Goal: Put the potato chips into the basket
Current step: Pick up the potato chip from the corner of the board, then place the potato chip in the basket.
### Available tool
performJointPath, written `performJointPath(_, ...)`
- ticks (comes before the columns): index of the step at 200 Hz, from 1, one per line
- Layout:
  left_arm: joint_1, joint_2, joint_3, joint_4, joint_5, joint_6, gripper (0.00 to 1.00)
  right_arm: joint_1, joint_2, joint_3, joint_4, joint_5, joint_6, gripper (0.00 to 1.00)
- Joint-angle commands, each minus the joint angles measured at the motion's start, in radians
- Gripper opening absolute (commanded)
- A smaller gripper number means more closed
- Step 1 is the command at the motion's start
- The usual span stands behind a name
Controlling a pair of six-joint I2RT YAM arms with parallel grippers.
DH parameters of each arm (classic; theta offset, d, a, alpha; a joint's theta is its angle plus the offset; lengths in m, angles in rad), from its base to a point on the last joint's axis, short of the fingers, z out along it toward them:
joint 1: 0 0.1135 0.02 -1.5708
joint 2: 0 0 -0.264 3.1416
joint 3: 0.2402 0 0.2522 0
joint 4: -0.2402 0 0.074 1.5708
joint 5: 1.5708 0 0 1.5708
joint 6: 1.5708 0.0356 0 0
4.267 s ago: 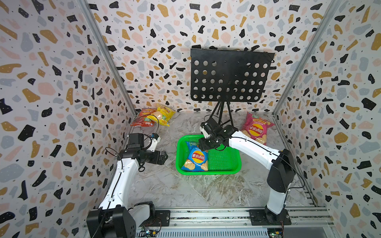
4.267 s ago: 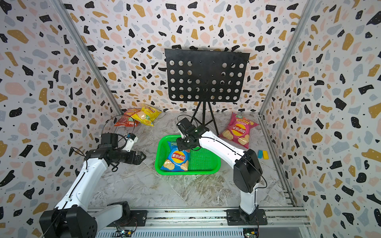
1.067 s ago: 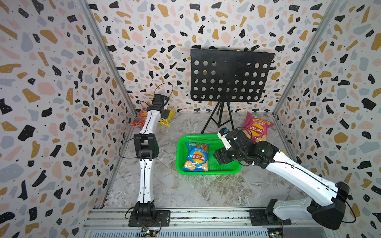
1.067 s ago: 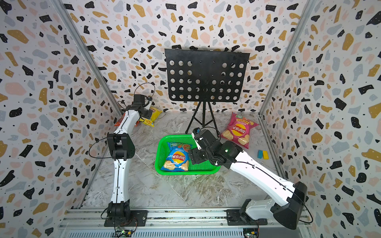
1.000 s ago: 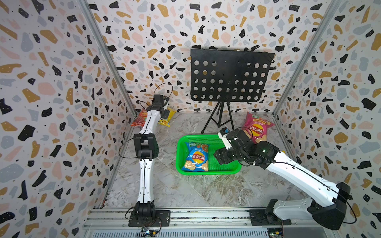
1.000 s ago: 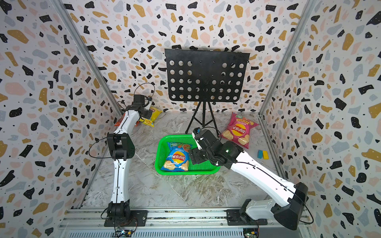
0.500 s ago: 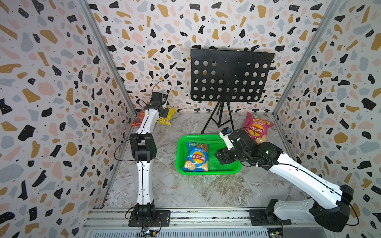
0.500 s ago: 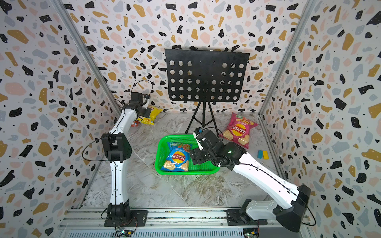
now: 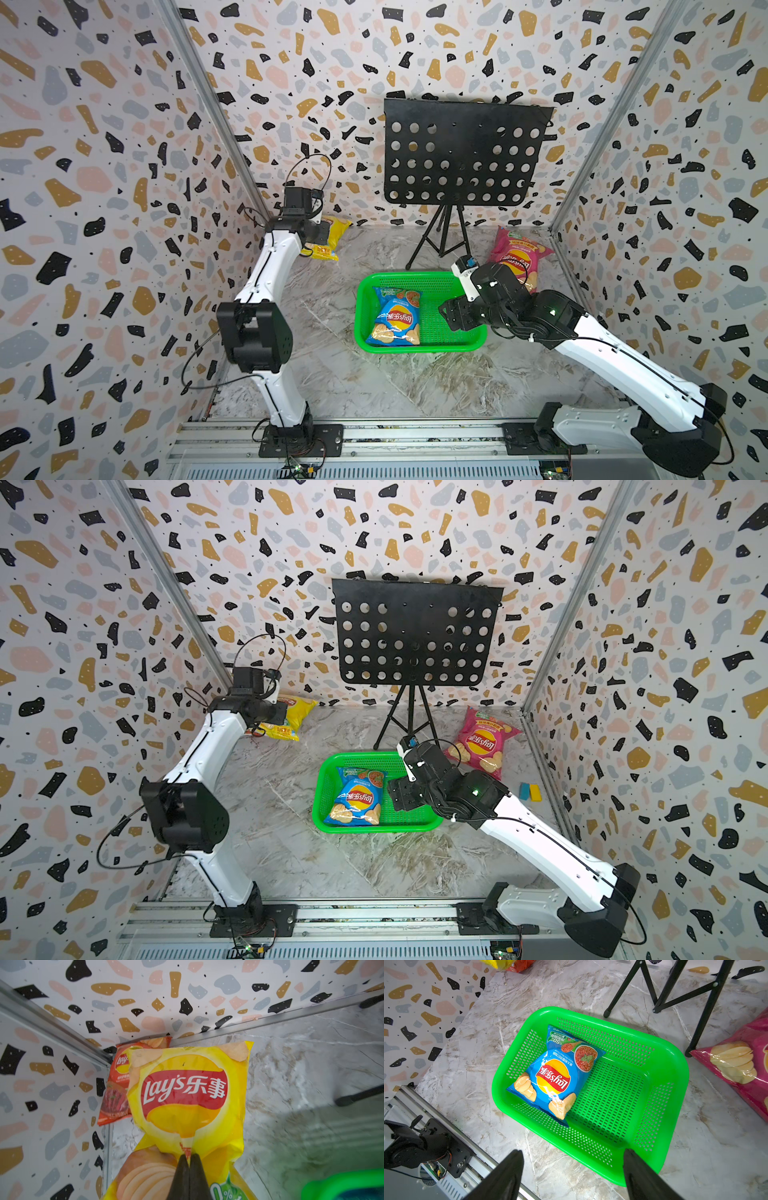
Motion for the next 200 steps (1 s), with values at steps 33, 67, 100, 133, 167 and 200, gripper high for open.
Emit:
performJointPath(33, -0.030, -0.430, -0.277, -0.112, 0.241, -0.063, 0.00, 0.001, -0.104, -0.034, -0.035, 0.131, 0.053, 0.79)
performJointPath(67, -0.085, -0.620, -0.373, -0.223, 0.359, -0.052, 0.00, 0.000, -0.172, -0.071, -0.046, 0.204, 0.087, 0.78)
performJointPath(100, -0.161, -0.694, -0.412, -0.271, 0.467, -0.045, 0.00, 0.000, -0.226, -0.096, -0.064, 0.267, 0.104, 0.77)
performJointPath(133, -0.259, -0.700, -0.434, -0.200, 0.504, -0.114, 0.00, 0.000, -0.269, -0.105, -0.091, 0.318, 0.121, 0.76)
performJointPath(167, -0.360, -0.609, -0.406, -0.136, 0.498, -0.219, 0.00, 0.000, -0.298, -0.109, -0.129, 0.362, 0.135, 0.76)
performJointPath(200, -0.519, -0.547, -0.397, -0.018, 0.333, -0.280, 0.00, 0.000, -0.327, -0.135, -0.144, 0.385, 0.158, 0.76)
